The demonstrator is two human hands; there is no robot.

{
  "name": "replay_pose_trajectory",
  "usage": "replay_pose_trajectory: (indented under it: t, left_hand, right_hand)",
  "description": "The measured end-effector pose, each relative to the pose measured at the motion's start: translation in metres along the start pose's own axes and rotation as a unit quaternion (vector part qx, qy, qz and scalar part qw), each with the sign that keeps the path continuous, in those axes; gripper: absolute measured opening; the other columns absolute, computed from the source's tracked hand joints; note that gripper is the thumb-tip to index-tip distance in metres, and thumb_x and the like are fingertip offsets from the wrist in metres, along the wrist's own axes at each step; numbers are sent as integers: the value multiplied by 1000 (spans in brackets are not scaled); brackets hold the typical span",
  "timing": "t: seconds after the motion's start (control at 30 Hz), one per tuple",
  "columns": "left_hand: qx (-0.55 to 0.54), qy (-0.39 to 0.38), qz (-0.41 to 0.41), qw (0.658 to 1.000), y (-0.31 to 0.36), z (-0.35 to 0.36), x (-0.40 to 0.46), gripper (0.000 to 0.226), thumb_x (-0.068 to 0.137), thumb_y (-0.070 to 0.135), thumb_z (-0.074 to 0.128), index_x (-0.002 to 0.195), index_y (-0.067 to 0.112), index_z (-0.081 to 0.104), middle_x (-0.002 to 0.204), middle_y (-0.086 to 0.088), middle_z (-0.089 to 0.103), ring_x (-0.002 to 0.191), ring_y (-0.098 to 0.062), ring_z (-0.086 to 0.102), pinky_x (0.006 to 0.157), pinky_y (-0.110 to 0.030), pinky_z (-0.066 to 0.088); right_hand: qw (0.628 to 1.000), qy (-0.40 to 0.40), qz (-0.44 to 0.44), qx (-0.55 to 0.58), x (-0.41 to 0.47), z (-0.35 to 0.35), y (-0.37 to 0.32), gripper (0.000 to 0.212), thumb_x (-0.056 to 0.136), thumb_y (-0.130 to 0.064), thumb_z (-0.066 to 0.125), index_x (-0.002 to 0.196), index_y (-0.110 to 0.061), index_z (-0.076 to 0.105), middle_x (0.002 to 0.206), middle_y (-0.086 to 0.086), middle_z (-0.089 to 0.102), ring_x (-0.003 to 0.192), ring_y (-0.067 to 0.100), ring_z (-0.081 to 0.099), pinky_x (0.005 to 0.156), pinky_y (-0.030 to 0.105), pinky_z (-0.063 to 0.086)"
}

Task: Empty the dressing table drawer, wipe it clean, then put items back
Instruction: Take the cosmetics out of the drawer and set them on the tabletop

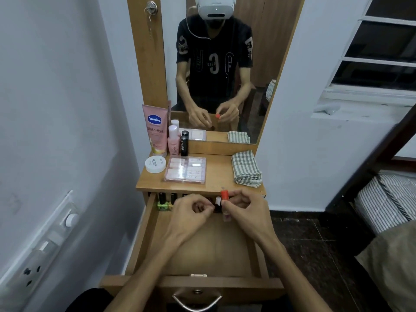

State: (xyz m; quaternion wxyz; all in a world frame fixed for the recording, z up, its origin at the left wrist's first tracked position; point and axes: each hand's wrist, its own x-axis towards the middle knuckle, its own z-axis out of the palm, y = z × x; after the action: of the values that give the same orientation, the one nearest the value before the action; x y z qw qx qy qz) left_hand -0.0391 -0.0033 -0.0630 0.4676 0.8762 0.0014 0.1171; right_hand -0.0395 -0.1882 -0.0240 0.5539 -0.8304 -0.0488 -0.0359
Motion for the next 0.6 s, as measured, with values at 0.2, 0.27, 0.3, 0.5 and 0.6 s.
replay_pose_trajectory:
  t: [0.2,0.27,0.3,0.5,0.6]
  left_hand:
    - [-96,89,-26,991,0,-76,21,10,81,13,83,87,20,78,74,4,66,63,1,54,60,-13,48]
    - [-103,116,-22,988,-8,-95,34,11,81,12,83,87,20,79,75,5,68,62,3,55,59,-8,46]
    - [-93,125,-22,988,-14,-104,42,12,81,13,83,85,23,79,77,7,70,62,2,56,61,-9,46]
    - [-20,113,-43,992,-59,-135,85,7,87,23,78,93,23,80,84,9,76,75,-12,65,69,-31,49]
    - [23,88,-41,995,-66,-137,97,10,89,18,75,99,19,79,90,5,75,83,-17,68,78,-40,57]
  right_hand:
    - [998,2,-44,41,29,37,-30,24,81,-24,85,101,-22,72,91,-8,78,84,1,73,76,20,61]
    - [997,0,-60,45,41,57,-43,25,81,-21,85,103,-19,73,92,-7,78,84,0,73,76,20,61]
    - [997,-2,-67,45,48,68,-49,25,81,-20,85,103,-18,73,92,-7,78,83,0,73,74,19,60]
    - [996,-25,-89,1,89,131,-75,21,79,-25,83,97,-20,72,85,-10,75,74,2,71,66,20,59]
    - [994,-20,-107,-24,105,152,-75,20,80,-25,82,96,-19,72,84,-10,74,75,4,71,69,28,63]
